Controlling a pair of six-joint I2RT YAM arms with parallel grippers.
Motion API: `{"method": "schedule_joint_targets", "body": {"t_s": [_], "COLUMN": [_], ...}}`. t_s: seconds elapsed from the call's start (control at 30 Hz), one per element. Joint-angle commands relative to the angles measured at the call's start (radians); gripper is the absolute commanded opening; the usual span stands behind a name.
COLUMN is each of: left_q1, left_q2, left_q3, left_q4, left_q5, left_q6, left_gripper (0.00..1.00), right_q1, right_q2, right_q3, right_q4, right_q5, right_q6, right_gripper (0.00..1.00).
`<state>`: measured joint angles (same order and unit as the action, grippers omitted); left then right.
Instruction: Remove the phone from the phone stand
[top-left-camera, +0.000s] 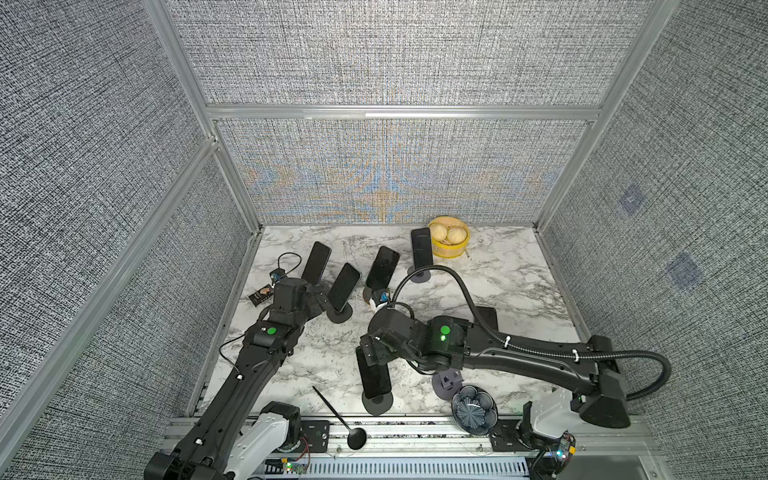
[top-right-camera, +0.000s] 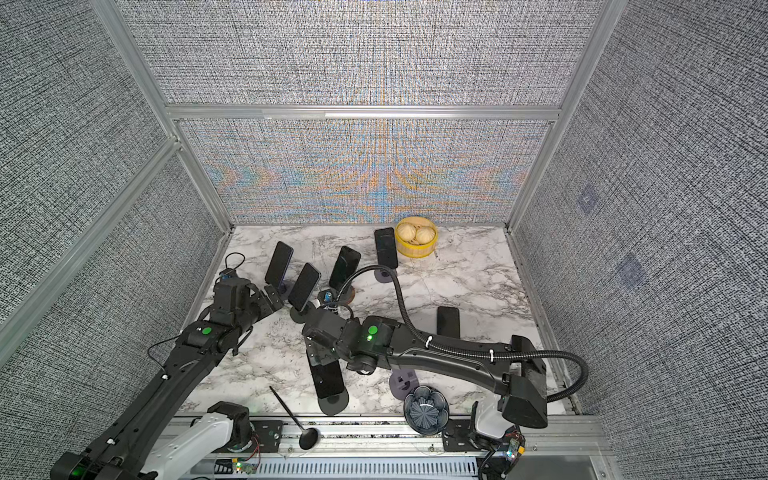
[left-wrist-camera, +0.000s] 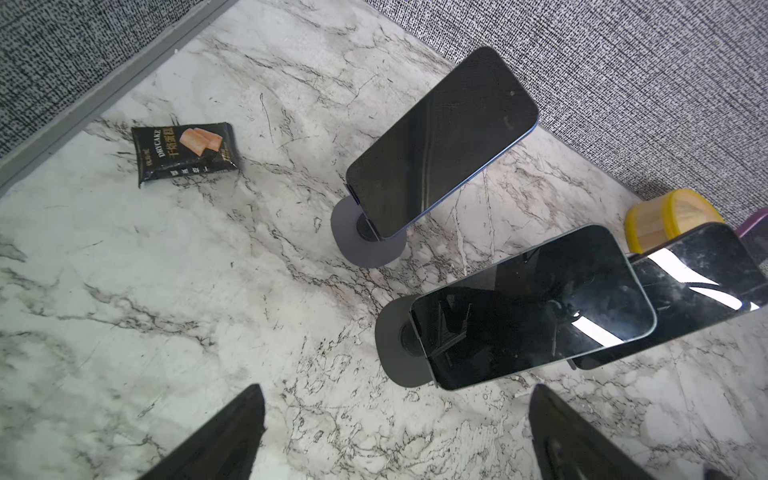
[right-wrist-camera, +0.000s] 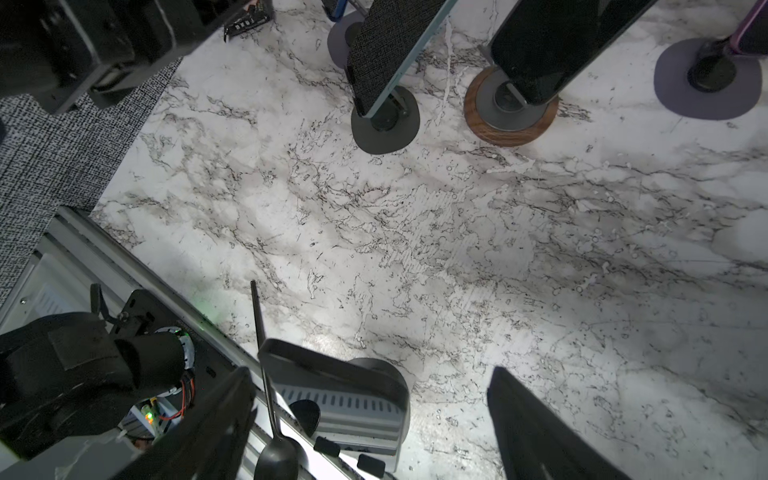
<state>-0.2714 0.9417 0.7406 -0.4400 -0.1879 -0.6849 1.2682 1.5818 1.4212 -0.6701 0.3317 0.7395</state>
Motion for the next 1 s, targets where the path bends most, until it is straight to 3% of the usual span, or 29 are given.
{"method": "schedule_joint_targets", "body": {"t_s": [0.0,0.6,0.97], "left_q1": [0.002,0.001,0.002], "left_q2": [-0.003,-0.084,-0.114], "left_q3": [0.002,-0.018,-0.020], "left_q4": [0.029,0.001,0.001], "left_q5": [-0.004,-0.033,-0.030], "left_q6": [-0.007,-0.002,0.014], "left_gripper": [1.00,1.00,0.99], "right_q1": [0.017,0.076,0.083], "right_q2": [0.009,0.199,0.295], "right_q3": [0.012,0.161,0.251], "right_q4": [-0.027,-0.135,-0.270], "right_q5": [0.053,0.088,0.146], "right_q6": [0.073,0.105,0.192], "right_gripper": [0.90,0.93,0.86]}}
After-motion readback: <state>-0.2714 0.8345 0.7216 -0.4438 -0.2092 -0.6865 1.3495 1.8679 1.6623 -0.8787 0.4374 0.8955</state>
